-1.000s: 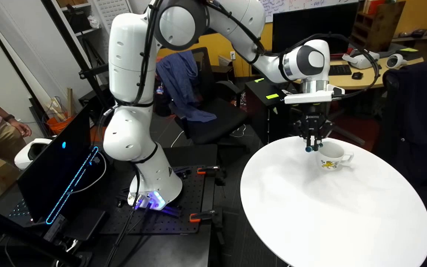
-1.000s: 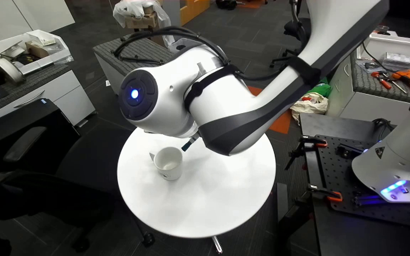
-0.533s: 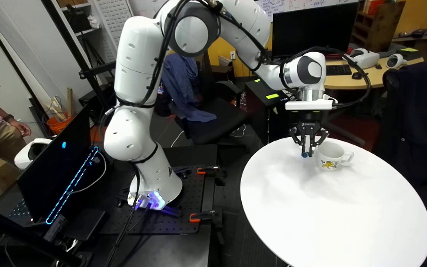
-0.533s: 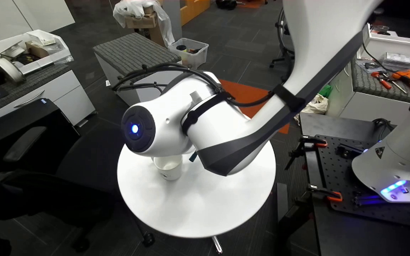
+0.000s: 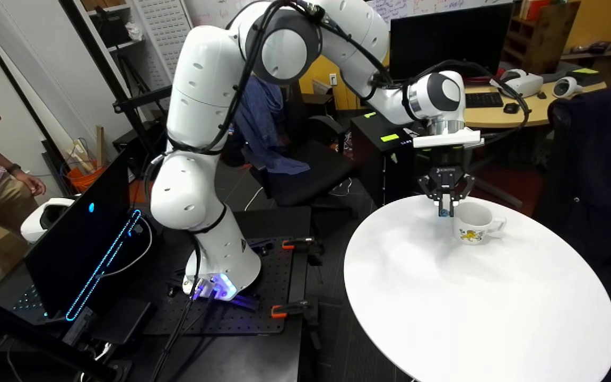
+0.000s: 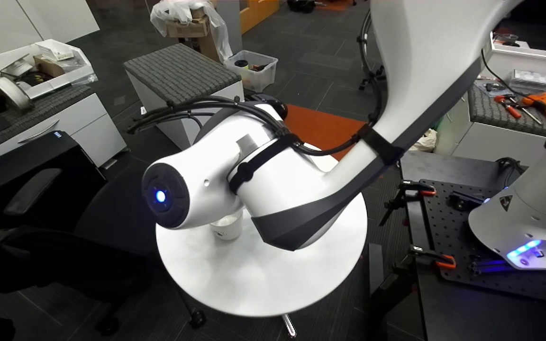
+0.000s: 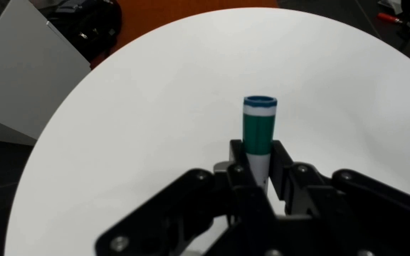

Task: Pick the marker on the table and put it in the cup

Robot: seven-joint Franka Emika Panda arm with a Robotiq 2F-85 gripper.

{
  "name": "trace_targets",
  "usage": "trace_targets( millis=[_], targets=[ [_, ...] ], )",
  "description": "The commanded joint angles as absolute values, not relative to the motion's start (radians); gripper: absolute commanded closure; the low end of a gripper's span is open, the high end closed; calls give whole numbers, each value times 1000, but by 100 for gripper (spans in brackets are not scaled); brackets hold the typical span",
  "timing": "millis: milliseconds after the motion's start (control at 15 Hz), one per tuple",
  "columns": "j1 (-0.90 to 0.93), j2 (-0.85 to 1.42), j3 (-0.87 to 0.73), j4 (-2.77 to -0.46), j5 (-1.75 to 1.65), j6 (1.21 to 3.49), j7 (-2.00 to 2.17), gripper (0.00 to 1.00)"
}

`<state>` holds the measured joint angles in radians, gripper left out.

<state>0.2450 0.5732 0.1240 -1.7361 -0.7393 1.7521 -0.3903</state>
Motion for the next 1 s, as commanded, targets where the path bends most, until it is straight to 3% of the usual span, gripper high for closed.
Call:
trace_targets(
  millis=[0, 933],
  targets=[
    [251, 604, 125, -1649, -789, 1680, -429, 95],
    [241, 776, 128, -1501, -943, 1721, -480, 95]
  ],
)
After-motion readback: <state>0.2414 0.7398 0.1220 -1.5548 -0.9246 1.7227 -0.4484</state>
